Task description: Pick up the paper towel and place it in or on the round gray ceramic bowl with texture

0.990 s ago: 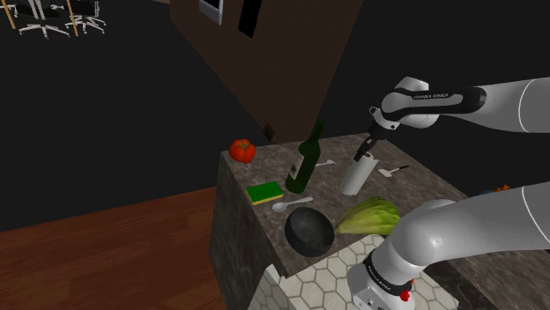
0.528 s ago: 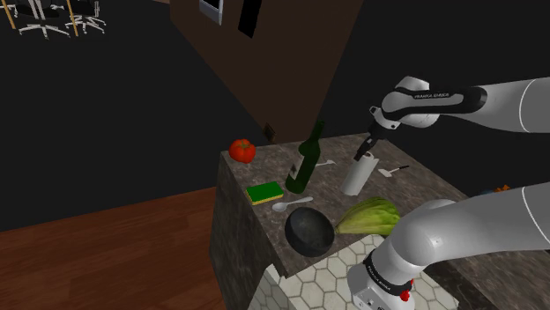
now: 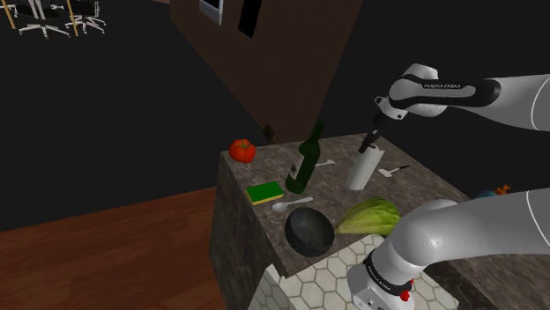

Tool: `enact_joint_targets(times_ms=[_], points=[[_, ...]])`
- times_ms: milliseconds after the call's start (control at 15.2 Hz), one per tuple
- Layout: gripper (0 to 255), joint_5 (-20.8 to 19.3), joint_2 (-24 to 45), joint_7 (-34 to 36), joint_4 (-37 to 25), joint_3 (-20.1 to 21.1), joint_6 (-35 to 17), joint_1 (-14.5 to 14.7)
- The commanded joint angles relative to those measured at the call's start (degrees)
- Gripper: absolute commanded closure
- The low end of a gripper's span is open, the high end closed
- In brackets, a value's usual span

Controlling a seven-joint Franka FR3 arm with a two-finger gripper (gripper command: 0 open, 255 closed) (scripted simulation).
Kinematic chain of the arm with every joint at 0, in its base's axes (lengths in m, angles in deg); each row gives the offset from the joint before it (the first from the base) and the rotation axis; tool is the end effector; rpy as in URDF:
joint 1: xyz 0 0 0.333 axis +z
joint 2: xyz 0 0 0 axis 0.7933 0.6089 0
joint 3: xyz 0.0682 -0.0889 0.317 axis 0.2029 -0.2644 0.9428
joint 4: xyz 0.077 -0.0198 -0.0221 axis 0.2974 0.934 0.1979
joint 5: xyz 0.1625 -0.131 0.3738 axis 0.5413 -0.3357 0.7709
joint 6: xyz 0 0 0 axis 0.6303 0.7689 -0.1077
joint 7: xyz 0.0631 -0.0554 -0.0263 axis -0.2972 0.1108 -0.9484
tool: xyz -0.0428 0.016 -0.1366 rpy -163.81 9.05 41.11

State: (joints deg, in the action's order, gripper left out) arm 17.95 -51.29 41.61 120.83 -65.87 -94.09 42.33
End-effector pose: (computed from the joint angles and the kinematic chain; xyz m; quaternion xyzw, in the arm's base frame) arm 0.3178 -0.2776 0.4189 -0.9968 -0.0589 -0.0432 0.0337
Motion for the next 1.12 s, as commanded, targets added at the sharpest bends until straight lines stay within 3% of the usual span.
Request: enact_joint_targets(times_ms=[0, 1056], points=[[255, 0.1, -0.4, 0.1, -1.3, 0.4, 1.7, 0.0], [255, 1.4, -1.8, 1.0, -12.4, 3.0, 14.2, 0.6]])
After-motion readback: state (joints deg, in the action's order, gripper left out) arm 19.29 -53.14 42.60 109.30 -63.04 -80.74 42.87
